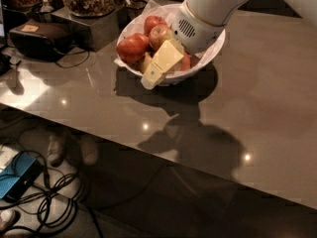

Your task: Pick apple from white bowl

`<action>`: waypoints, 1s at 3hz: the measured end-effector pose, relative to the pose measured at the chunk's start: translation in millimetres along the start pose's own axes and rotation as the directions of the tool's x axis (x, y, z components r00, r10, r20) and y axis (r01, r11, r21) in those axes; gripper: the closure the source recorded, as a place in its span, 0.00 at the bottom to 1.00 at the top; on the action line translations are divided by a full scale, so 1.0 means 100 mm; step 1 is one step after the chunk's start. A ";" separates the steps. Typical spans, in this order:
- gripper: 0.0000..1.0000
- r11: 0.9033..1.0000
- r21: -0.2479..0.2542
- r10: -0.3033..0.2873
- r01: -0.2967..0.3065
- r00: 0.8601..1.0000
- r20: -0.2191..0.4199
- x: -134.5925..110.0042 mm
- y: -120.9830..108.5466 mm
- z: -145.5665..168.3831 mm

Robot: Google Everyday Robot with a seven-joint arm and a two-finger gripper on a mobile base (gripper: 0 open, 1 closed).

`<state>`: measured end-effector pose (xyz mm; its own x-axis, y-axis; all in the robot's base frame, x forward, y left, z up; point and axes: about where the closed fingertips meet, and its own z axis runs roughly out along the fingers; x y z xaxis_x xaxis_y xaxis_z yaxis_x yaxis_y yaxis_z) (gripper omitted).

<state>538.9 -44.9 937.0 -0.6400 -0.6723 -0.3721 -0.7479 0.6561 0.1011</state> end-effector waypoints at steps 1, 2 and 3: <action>0.00 1.000 -0.010 -0.002 0.001 1.000 -0.004 -0.01 0.00 0.03; 0.00 0.999 -0.033 0.024 -0.024 1.000 0.011 -0.13 0.00 -0.02; 0.00 0.998 -0.038 0.057 -0.056 0.998 0.026 -0.24 -0.02 -0.07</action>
Offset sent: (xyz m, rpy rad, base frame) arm 0.0170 0.0139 0.0207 0.0740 0.0422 -0.0388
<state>554.9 -32.6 952.1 -0.6770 -0.6247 -0.3891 -0.7169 0.6793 0.1566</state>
